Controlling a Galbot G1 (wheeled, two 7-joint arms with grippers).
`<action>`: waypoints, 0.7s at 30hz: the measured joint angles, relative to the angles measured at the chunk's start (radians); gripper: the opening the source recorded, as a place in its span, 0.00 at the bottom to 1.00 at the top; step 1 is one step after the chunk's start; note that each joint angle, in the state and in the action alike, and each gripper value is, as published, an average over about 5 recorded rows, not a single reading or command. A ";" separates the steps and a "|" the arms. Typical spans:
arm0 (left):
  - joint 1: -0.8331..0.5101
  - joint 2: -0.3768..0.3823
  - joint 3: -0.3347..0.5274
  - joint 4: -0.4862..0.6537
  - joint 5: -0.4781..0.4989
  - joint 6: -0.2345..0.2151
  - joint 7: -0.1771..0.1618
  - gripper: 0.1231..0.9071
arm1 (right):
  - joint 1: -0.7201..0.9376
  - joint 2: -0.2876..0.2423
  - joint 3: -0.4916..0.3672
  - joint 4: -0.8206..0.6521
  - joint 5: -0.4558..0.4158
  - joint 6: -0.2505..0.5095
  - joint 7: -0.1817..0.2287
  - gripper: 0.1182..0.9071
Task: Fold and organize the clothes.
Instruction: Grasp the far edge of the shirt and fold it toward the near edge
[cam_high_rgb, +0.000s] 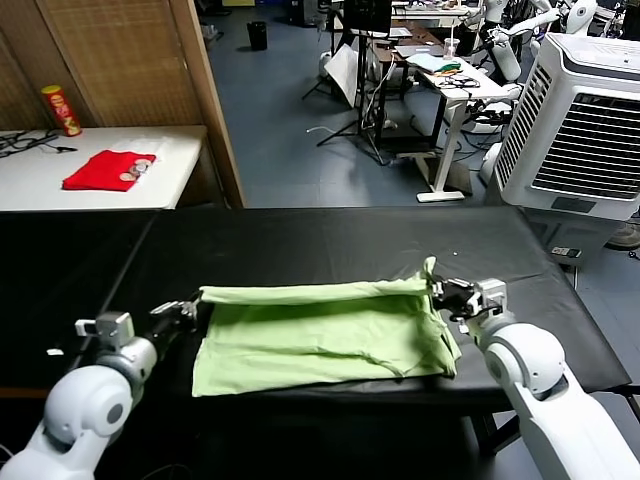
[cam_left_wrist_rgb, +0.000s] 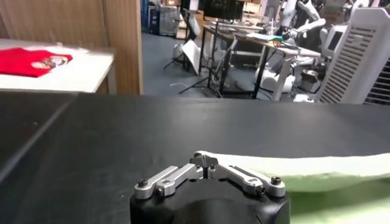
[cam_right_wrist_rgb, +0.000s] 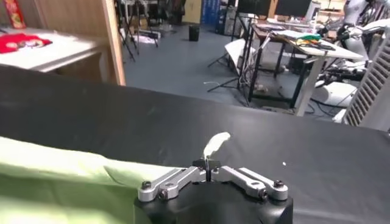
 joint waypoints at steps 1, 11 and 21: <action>0.013 -0.001 -0.005 -0.010 0.005 0.002 0.000 0.01 | -0.008 -0.002 0.001 0.002 -0.001 0.000 0.000 0.00; 0.147 -0.028 -0.023 -0.067 0.066 0.012 0.005 0.01 | -0.078 -0.004 -0.005 0.006 -0.032 -0.001 -0.002 0.00; 0.226 -0.048 -0.022 -0.068 0.151 0.025 0.005 0.01 | -0.114 0.000 -0.001 0.028 -0.018 -0.001 -0.009 0.13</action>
